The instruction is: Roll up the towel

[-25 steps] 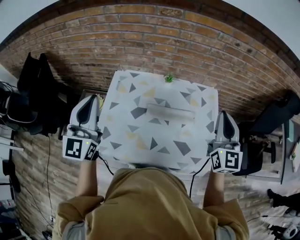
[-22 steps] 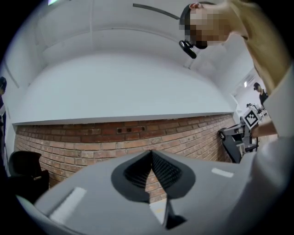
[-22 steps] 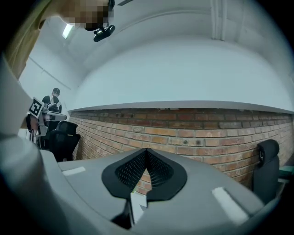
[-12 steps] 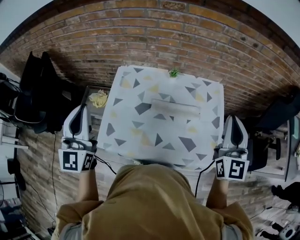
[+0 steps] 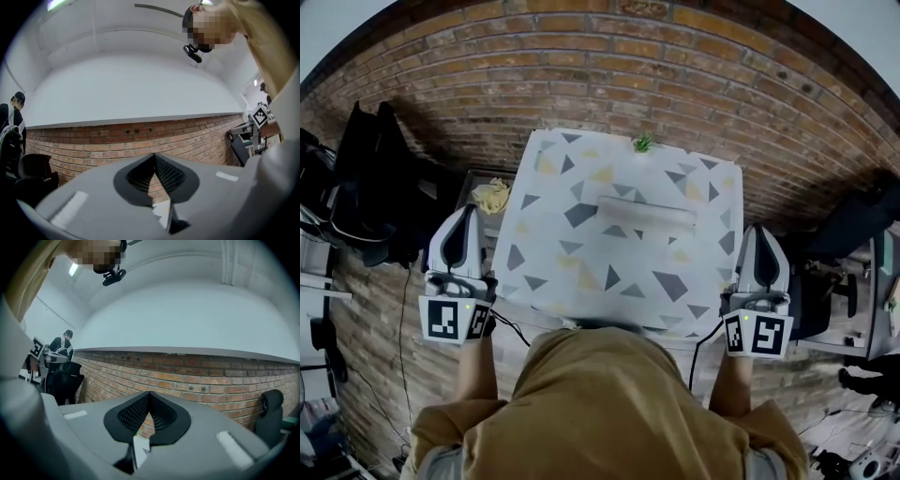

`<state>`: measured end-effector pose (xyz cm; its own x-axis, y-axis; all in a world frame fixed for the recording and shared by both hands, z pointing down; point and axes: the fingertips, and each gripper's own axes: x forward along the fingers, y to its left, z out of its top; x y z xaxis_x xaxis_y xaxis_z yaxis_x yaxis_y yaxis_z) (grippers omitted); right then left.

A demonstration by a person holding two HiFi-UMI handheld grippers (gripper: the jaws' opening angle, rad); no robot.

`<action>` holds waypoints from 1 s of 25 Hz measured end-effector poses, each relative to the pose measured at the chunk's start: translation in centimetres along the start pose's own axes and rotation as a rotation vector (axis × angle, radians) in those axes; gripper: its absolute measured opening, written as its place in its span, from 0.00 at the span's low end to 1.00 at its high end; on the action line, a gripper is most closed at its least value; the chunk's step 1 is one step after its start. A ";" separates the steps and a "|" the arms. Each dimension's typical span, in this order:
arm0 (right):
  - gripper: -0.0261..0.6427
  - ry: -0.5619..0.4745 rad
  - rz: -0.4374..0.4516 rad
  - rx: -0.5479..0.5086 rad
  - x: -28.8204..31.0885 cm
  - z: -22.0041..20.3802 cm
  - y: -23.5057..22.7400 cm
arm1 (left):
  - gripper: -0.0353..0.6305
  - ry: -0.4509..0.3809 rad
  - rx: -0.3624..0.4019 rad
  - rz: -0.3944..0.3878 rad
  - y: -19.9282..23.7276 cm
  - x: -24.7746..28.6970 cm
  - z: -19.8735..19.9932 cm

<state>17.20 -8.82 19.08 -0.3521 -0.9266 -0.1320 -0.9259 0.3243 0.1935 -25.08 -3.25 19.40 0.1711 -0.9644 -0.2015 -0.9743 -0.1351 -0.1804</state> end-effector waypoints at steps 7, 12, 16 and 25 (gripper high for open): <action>0.04 0.004 -0.013 -0.008 -0.8 -0.3 -0.1 | 0.15 0.000 -0.028 -0.018 -0.9 0.4 -0.4; 0.04 0.018 -0.036 -0.006 -1.5 -0.9 -0.8 | 0.15 0.007 -0.018 -0.042 -1.9 1.1 -0.8; 0.04 0.027 -0.052 -0.005 -1.9 -1.2 -1.1 | 0.15 0.015 -0.023 -0.059 -2.7 1.3 -1.2; 0.04 0.045 -0.063 -0.007 -2.4 -1.9 -1.6 | 0.15 0.014 -0.040 -0.065 -3.6 1.4 -1.7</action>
<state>19.79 -7.46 20.96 -0.2867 -0.9527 -0.1004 -0.9451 0.2641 0.1926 -21.62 -4.54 21.42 0.2322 -0.9564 -0.1773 -0.9663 -0.2060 -0.1541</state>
